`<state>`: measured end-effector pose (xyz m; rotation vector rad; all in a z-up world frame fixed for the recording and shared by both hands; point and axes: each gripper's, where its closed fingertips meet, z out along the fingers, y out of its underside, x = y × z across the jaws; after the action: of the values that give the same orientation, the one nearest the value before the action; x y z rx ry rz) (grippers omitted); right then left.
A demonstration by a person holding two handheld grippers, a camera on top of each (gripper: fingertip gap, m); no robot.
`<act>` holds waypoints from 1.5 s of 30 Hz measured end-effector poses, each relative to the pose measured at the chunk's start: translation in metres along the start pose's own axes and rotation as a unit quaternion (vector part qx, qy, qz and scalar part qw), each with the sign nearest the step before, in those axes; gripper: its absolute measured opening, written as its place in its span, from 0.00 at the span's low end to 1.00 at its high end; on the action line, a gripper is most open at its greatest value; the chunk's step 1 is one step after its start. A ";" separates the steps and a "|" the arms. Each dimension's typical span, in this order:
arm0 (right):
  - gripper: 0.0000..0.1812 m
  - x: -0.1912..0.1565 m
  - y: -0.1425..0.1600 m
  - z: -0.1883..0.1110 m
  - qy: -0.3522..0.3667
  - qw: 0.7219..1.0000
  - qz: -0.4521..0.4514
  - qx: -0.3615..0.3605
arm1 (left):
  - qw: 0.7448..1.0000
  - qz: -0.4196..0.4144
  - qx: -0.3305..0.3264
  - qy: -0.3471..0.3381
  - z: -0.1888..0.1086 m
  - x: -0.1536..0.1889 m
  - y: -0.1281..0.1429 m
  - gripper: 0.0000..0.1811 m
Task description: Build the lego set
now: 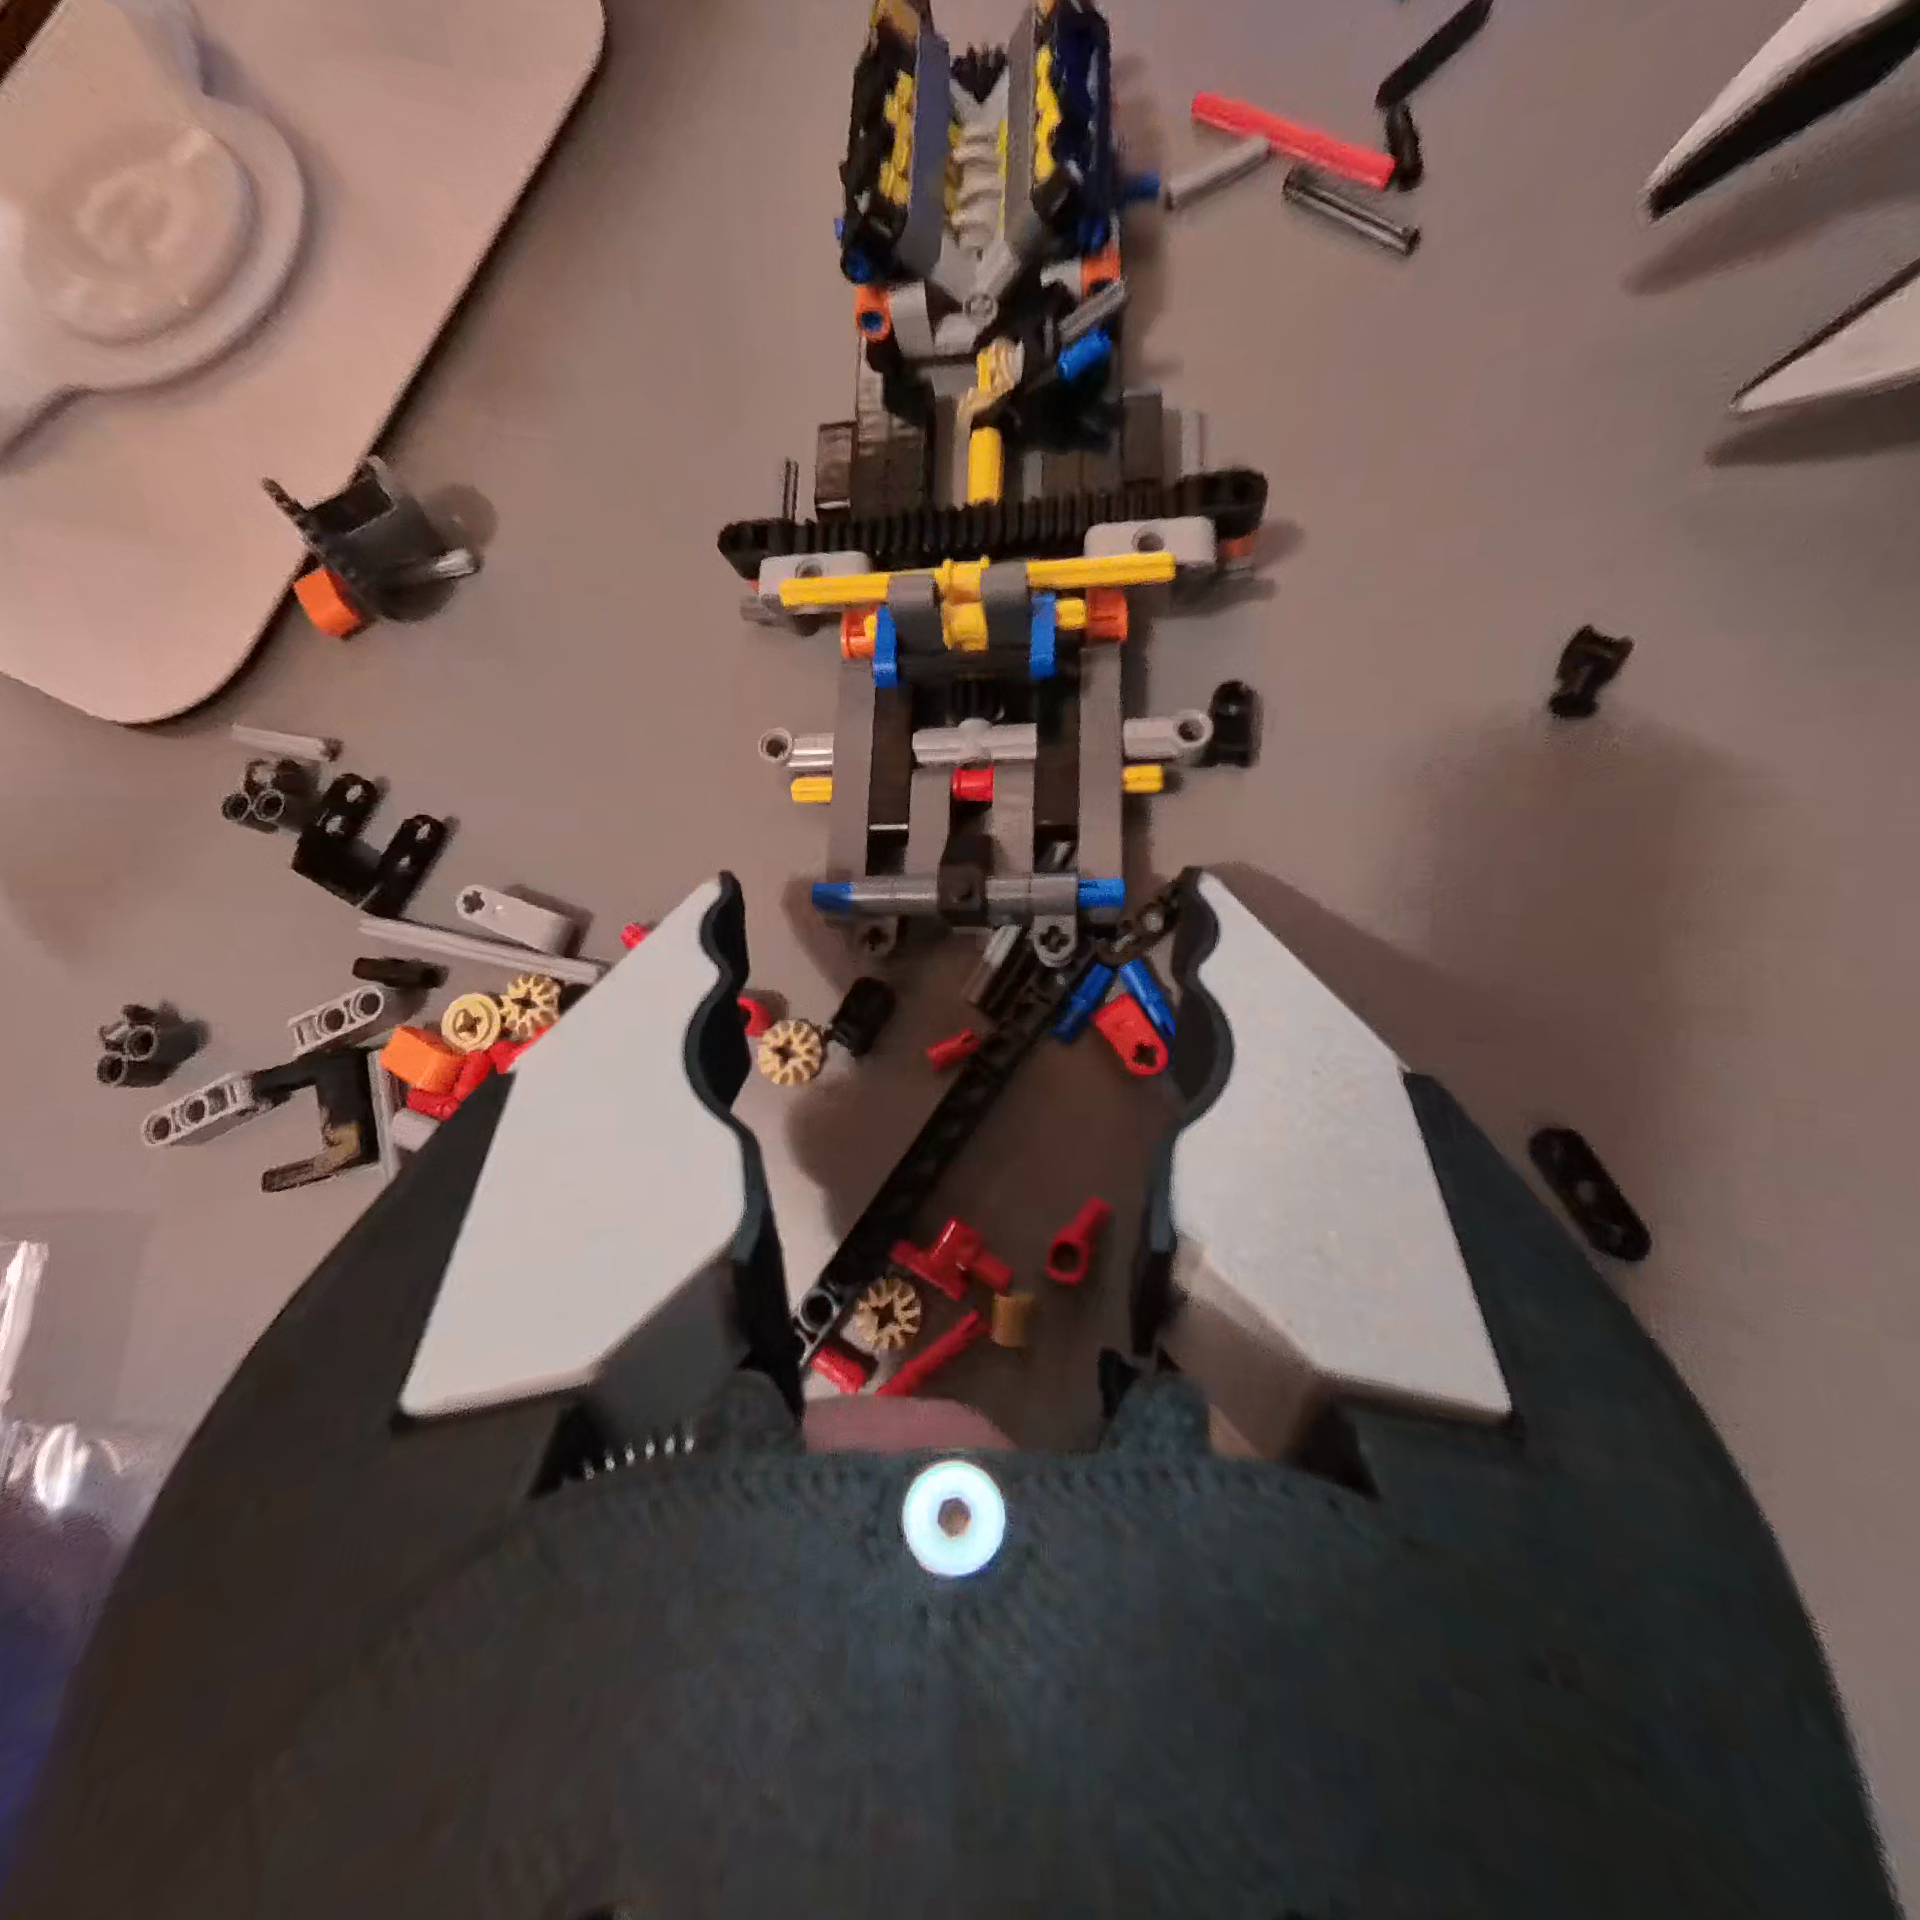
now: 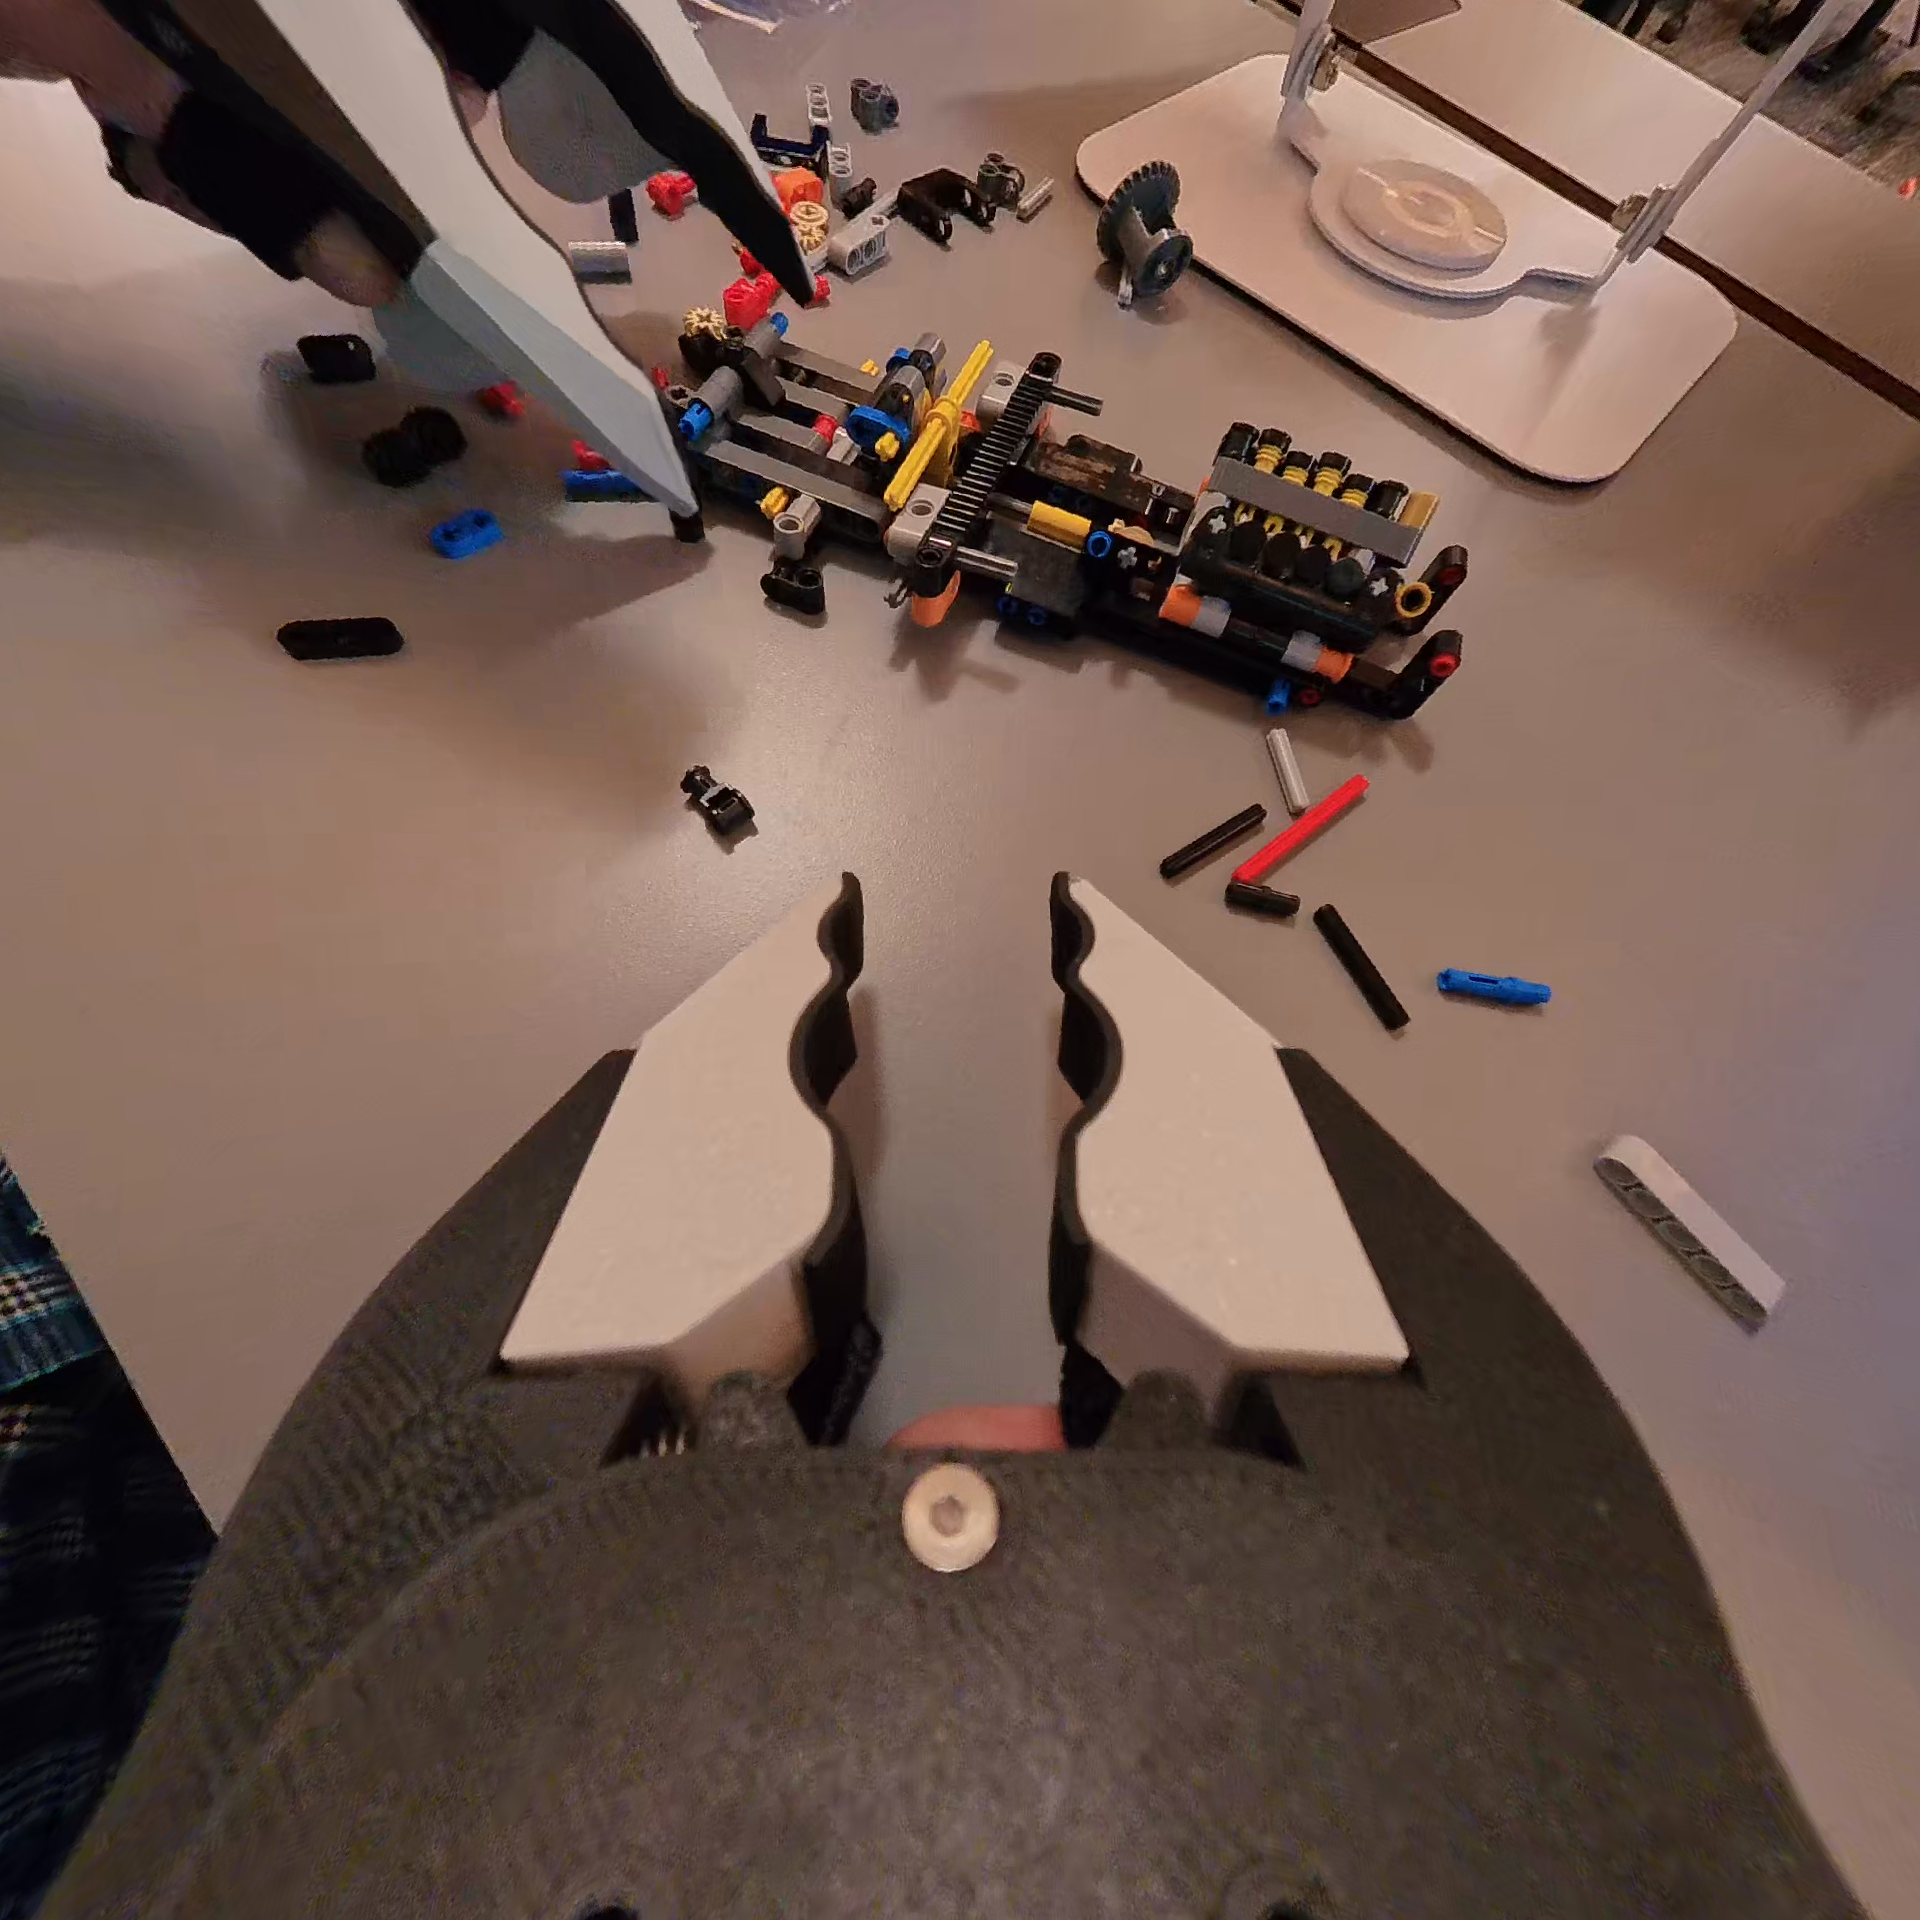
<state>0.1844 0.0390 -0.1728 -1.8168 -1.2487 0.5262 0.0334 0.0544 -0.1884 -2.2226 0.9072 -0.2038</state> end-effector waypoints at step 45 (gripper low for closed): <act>0.11 -0.046 -0.040 0.082 -0.137 0.980 -0.122 -0.076 | 0.995 -0.070 0.074 -0.011 -0.054 0.006 0.029 0.34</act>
<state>0.0840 0.0366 -0.1904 -1.7217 -1.7160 0.5689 0.0011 0.0055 -0.1688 -2.1482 0.7011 -0.3021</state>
